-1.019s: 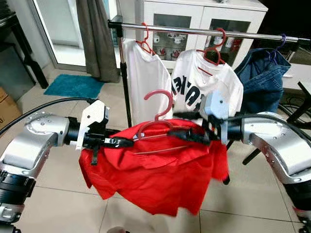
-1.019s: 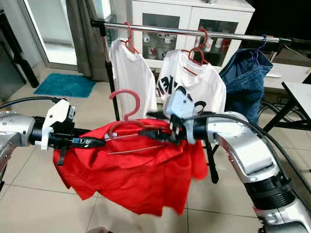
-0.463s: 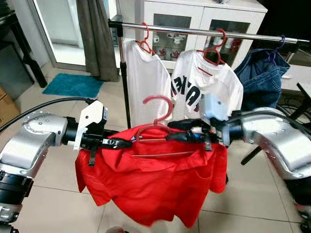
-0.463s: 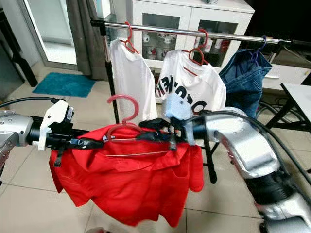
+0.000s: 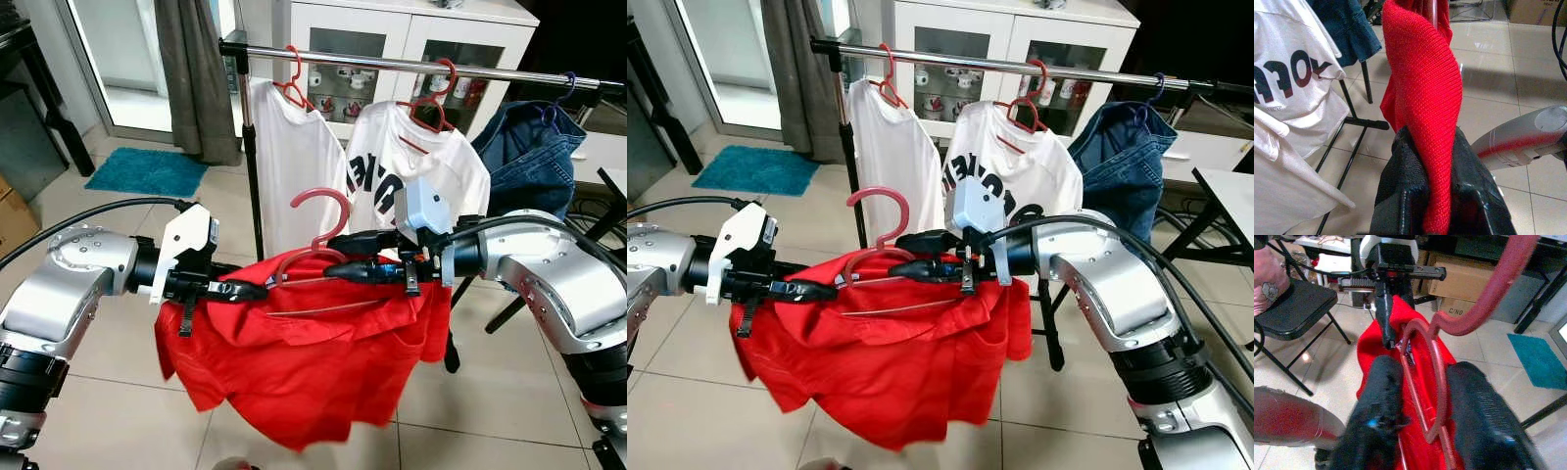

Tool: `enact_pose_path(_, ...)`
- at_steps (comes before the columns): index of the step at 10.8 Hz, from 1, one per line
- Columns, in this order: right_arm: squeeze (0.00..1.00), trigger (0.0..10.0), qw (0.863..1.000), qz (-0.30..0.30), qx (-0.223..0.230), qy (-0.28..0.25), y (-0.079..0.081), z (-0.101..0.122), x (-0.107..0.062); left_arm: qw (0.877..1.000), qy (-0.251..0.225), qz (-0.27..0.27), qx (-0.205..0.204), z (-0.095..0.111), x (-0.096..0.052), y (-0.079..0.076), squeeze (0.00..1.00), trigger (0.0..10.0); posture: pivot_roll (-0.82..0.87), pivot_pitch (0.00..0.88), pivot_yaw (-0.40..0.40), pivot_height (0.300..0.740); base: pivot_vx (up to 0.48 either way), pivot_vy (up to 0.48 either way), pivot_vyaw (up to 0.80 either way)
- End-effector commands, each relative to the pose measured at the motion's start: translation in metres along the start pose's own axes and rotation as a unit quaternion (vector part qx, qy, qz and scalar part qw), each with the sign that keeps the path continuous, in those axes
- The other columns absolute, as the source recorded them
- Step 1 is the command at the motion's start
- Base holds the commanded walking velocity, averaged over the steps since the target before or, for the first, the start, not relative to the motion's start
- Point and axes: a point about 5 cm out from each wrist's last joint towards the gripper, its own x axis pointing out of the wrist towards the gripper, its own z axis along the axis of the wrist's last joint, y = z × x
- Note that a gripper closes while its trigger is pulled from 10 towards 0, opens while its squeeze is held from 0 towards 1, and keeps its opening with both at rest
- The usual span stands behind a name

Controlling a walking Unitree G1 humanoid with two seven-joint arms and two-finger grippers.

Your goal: Hang hanger

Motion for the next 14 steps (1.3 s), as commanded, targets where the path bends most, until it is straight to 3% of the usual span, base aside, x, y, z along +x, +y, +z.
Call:
enact_pose_path(1, 0.00, 10.0, 1.000, 0.008, -0.028, -0.001, -0.001, 0.009, -0.001, 1.000, -0.005, -0.003, 0.026, 0.010, 0.001, 0.003, 0.00, 0.0, 0.00, 0.000, -0.040, 0.740, 0.000, 0.000, 0.00)
enact_pose_path(3, 0.00, 10.0, 0.999, 0.008, -0.033, -0.008, -0.003, 0.012, 0.000, 1.000, -0.002, -0.006, 0.027, 0.010, 0.000, 0.003, 0.00, 0.0, 0.00, 0.000, -0.035, 0.740, 0.000, 0.000, 0.00)
enact_pose_path(6, 0.00, 10.0, 0.997, 0.066, -0.032, -0.008, 0.008, 0.013, 0.008, 0.999, 0.000, -0.014, 0.032, 0.012, 0.003, 0.005, 0.00, 0.0, 0.00, 0.000, -0.028, 0.740, 0.000, 0.000, 0.00)
enact_pose_path(7, 0.00, 3.4, 0.996, 0.089, -0.026, 0.000, 0.013, 0.011, 0.010, 0.999, -0.001, -0.013, 0.032, 0.012, 0.004, 0.006, 0.00, 0.0, 0.00, 0.000, -0.029, 0.740, 0.000, 0.000, 0.00)
enact_pose_path(8, 0.00, 1.0, 0.995, 0.101, -0.020, 0.014, 0.017, 0.005, 0.012, 0.999, -0.001, -0.013, 0.033, 0.012, 0.004, 0.006, 0.00, 0.0, 0.00, 0.000, -0.030, 0.740, 0.000, 0.000, 0.00)
enact_pose_path(9, 0.00, 0.0, 0.994, 0.104, -0.019, 0.025, 0.018, 0.002, 0.013, 0.999, -0.001, -0.013, 0.033, 0.013, 0.003, 0.006, 0.00, 0.0, 0.00, 0.000, -0.030, 0.740, 0.000, 0.000, 0.00)
enact_pose_path(11, 0.00, 0.0, 0.993, 0.089, -0.017, 0.080, 0.017, -0.013, 0.010, 0.999, 0.000, -0.011, 0.031, 0.013, 0.001, 0.006, 0.00, 0.0, 0.00, 0.000, -0.028, 0.740, 0.000, 0.000, 0.00)
enact_pose_path(12, 0.00, 4.1, 0.992, 0.069, -0.016, 0.106, 0.014, -0.022, 0.009, 0.999, -0.001, -0.011, 0.030, 0.013, 0.000, 0.005, 0.00, 0.0, 0.00, 0.000, -0.026, 0.740, 0.000, 0.000, 0.00)
enact_pose_path(14, 0.00, 4.4, 0.992, 0.041, -0.013, 0.118, 0.011, -0.029, 0.009, 1.000, -0.004, -0.010, 0.029, 0.013, 0.000, 0.003, 0.00, 0.0, 0.00, 0.000, -0.030, 0.740, 0.000, 0.000, 0.00)
